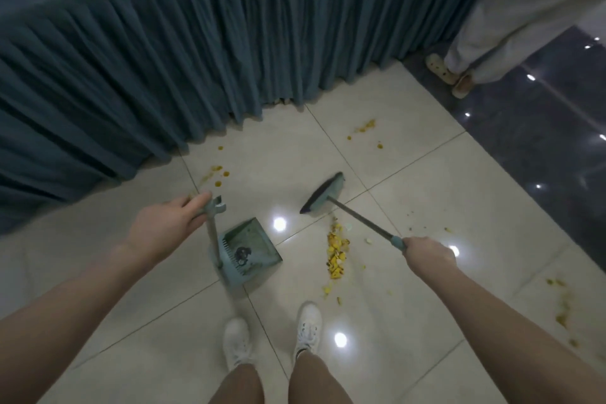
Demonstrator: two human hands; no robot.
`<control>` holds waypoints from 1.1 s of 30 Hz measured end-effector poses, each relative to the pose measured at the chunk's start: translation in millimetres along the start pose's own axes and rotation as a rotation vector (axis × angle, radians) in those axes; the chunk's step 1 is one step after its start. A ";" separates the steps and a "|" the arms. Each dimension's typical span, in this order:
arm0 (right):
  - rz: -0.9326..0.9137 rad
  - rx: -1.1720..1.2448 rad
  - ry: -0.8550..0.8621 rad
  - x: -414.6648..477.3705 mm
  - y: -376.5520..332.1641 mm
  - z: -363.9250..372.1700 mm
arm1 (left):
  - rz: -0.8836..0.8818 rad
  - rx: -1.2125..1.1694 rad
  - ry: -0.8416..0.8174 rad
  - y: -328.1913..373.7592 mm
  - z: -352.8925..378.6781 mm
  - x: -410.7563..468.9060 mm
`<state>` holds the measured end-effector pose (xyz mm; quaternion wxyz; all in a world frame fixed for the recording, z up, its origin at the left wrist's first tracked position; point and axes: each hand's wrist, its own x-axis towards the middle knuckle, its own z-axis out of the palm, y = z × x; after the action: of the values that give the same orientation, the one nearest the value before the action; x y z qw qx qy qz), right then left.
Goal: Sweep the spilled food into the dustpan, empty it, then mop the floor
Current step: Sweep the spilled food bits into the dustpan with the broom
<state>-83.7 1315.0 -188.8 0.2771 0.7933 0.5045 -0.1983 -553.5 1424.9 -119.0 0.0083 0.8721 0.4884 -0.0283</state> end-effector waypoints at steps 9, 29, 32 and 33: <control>0.318 0.194 -0.169 -96.6 13.3 51.8 | 0.238 -0.045 0.070 -32.1 11.0 56.0; 0.559 0.531 0.007 -125.0 -4.7 36.4 | 0.436 0.017 0.010 -32.5 -13.7 167.8; 0.551 0.595 0.031 -70.1 9.1 17.3 | 0.424 0.052 -0.006 -12.8 -20.9 196.9; 0.554 0.628 0.035 -49.7 14.8 11.5 | 0.430 0.041 -0.005 -5.1 -23.2 208.7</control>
<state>-91.2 1268.4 -164.5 0.0559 0.9482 0.1919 -0.2471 -448.0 1606.3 -107.8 -0.0024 0.9562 0.2902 -0.0380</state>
